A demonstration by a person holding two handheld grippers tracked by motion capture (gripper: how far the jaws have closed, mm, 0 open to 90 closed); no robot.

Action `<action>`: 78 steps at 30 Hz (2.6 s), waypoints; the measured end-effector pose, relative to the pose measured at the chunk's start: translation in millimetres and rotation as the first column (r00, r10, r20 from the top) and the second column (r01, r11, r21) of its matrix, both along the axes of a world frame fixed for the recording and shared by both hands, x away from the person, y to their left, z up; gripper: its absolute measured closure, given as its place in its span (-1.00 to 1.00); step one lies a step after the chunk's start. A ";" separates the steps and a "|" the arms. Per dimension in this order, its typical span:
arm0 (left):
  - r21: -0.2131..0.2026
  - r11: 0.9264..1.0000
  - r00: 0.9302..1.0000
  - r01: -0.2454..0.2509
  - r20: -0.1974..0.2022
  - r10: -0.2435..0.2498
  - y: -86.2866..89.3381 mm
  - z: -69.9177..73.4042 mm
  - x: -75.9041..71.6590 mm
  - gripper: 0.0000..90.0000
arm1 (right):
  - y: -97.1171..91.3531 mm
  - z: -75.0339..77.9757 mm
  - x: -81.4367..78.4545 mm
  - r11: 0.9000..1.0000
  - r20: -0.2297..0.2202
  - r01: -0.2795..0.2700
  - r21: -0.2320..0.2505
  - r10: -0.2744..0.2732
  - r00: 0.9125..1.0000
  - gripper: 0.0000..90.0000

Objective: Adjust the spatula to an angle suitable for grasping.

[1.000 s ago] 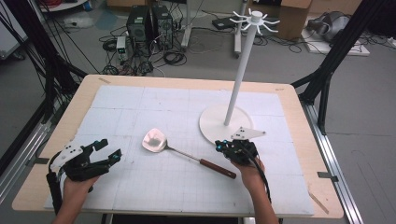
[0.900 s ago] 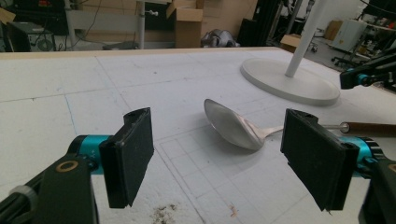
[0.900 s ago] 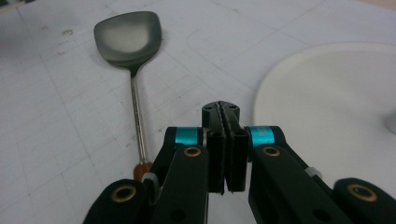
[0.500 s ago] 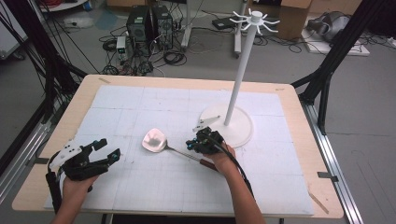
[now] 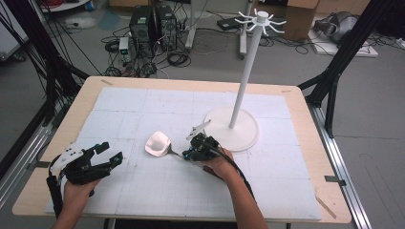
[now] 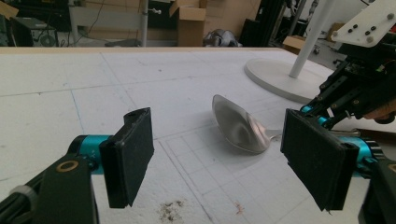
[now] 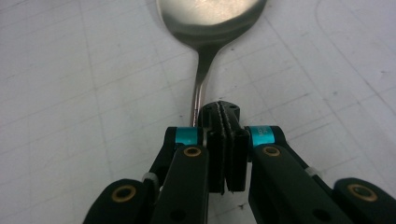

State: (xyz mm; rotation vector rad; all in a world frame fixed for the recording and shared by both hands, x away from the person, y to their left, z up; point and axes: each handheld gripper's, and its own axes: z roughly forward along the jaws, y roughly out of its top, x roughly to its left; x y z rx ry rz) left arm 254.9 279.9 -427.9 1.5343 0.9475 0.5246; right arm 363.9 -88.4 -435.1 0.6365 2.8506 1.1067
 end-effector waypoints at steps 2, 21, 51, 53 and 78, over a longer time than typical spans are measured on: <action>0.002 1.000 1.000 -0.001 0.001 0.001 0.3 0.0 0.1 -0.43 | 0.6 0.1 -1.0 1.000 -0.006 -0.010 0.002 0.010 1.000 0.99; 0.001 1.000 1.000 -0.004 -0.005 0.004 1.5 -0.4 -0.8 -0.42 | -28.0 18.7 -28.7 0.995 0.050 0.012 0.096 -0.017 0.999 0.94; 0.011 1.000 1.000 -0.002 -0.008 0.002 -1.1 -1.0 -0.6 -0.40 | -86.5 0.5 -105.4 0.980 0.130 0.201 -0.015 -0.197 0.972 1.00; 0.012 1.000 1.000 -0.003 -0.011 0.003 -0.9 -1.1 -0.6 -0.40 | -92.0 1.0 -103.3 0.971 0.138 0.240 -0.015 -0.236 0.962 1.00; 0.103 0.992 0.995 0.078 -0.073 -0.071 -13.3 -1.1 15.6 0.69 | -116.7 4.1 -83.0 0.900 0.138 0.432 0.062 -0.436 0.889 0.99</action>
